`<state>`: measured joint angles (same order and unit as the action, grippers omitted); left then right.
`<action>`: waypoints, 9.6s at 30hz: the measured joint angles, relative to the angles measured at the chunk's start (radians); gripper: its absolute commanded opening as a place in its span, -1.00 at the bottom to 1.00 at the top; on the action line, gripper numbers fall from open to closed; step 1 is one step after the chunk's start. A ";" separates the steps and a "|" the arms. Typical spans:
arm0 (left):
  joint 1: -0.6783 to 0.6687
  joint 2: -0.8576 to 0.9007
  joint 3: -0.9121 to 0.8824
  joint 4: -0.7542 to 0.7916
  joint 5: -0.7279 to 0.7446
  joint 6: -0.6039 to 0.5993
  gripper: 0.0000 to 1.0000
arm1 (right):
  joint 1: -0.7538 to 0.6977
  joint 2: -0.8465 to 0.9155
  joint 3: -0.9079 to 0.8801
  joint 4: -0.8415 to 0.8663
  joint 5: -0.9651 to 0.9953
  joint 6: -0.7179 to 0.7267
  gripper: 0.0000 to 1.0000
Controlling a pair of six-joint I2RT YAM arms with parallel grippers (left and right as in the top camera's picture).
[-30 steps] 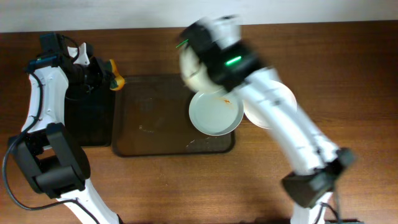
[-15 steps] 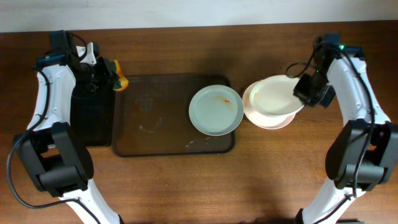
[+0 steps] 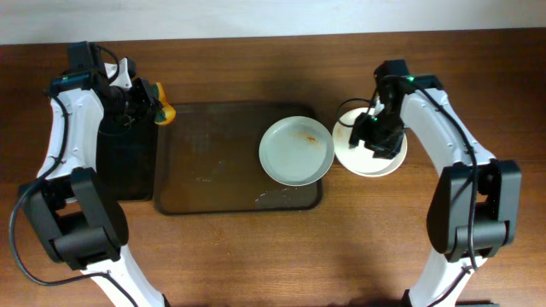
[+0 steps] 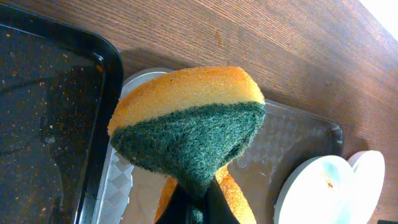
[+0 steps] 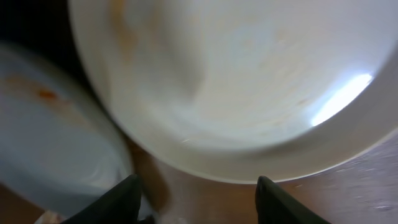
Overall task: Clean dirty plates on tray and stack at the side
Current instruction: 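Move the right gripper back and grip the light blue plate rim, then scrub the light blue plate with the sponge in the left gripper, then lift the light blue plate with the right gripper onto the right stack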
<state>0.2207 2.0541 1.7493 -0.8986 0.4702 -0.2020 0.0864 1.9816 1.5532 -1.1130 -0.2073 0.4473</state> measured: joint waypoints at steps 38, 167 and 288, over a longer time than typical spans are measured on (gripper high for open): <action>0.000 0.000 0.000 -0.005 -0.019 0.000 -0.98 | 0.433 0.085 0.116 0.152 0.132 0.011 0.23; -0.355 0.147 -0.158 -0.008 0.084 0.524 -0.99 | 0.451 0.182 -0.006 0.560 0.031 0.203 -0.92; -0.225 0.172 0.333 -0.269 0.002 0.267 -0.98 | 0.741 -0.225 0.055 0.143 1.101 0.069 -0.92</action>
<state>-0.0048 2.2257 2.0823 -1.1671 0.4725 0.0647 0.8276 1.7569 1.6081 -0.9695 0.8932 0.5159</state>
